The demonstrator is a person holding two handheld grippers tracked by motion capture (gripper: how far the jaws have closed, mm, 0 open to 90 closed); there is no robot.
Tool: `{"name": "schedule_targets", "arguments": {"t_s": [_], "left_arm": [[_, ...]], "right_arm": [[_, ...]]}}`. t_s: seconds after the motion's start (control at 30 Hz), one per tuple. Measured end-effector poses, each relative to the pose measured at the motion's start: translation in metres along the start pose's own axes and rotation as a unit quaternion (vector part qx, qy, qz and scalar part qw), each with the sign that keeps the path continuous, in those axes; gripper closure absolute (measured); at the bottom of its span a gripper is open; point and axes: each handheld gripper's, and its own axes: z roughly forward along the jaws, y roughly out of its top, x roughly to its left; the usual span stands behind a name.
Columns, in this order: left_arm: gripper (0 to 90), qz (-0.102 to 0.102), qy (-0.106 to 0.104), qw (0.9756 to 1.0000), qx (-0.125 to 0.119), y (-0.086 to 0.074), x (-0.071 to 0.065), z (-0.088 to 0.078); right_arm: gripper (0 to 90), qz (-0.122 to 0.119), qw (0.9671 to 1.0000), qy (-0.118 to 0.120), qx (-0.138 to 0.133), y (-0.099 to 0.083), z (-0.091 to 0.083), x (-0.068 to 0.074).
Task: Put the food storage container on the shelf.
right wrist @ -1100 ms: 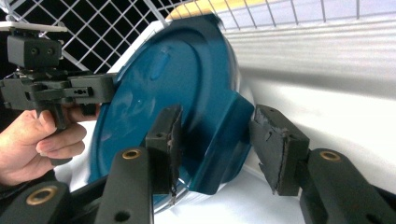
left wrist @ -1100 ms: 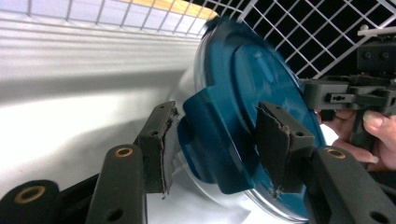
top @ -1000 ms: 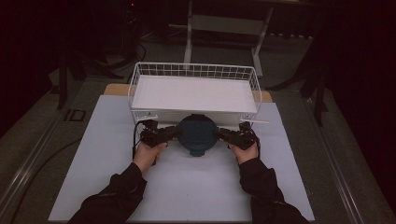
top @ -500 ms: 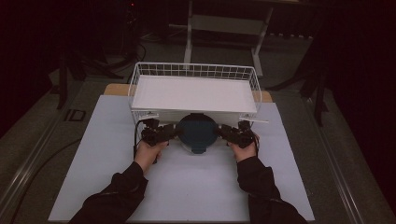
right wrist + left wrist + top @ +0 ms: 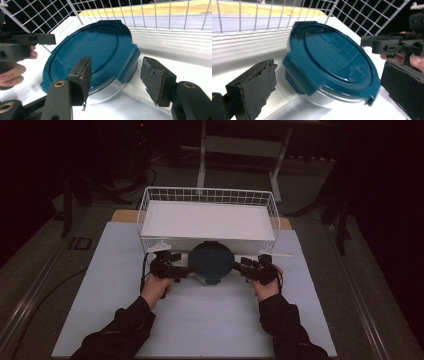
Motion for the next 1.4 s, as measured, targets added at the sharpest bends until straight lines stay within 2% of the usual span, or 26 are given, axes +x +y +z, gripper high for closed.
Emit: {"name": "schedule_targets", "arguments": {"t_s": [0.23,0.3,0.53,0.57,0.67,0.83,1.03,1.1,1.23,1.4], "left_arm": [[0.4,0.024,-0.008,0.9997,-0.003,-0.001,-0.013,-0.016],[0.3,0.032,-0.011,0.9994,-0.004,-0.002,-0.020,-0.025],[0.3,0.036,-0.019,0.9992,-0.007,-0.008,-0.030,-0.045],[0.4,0.038,-0.020,0.9991,-0.006,-0.009,-0.031,-0.047],[0.4,0.041,-0.020,0.9990,-0.004,-0.012,-0.034,-0.051],[0.3,0.059,-0.028,0.9979,0.006,-0.019,-0.045,-0.062],[0.4,0.072,-0.036,0.9968,0.007,-0.027,-0.056,-0.071],[0.4,0.078,-0.037,0.9962,0.011,-0.030,-0.059,-0.072],[0.3,0.076,-0.041,0.9962,0.015,-0.038,-0.062,-0.075],[0.4,0.085,-0.036,0.9955,0.019,-0.050,-0.065,-0.078]], "right_arm": [[42.4,-0.021,0.9997,0.001,0.015,-0.004,-0.011,0.016],[45.1,-0.031,0.9993,0.009,0.021,-0.008,-0.017,0.027],[51.8,-0.047,0.9981,0.021,0.034,-0.015,-0.024,0.048],[55.1,-0.049,0.9979,0.021,0.037,-0.017,-0.024,0.052],[57.0,-0.050,0.9974,0.027,0.044,-0.019,-0.023,0.058],[70.3,-0.057,0.9957,0.040,0.061,-0.025,-0.019,0.073],[89.7,-0.062,0.9937,0.049,0.079,-0.031,-0.010,0.080],[89.9,-0.063,0.9932,0.051,0.084,-0.033,-0.006,0.081],[90.0,-0.069,0.9917,0.051,0.096,-0.037,0.002,0.083],[90.0,-0.066,0.9915,0.040,0.105,-0.040,0.010,0.082]]}}
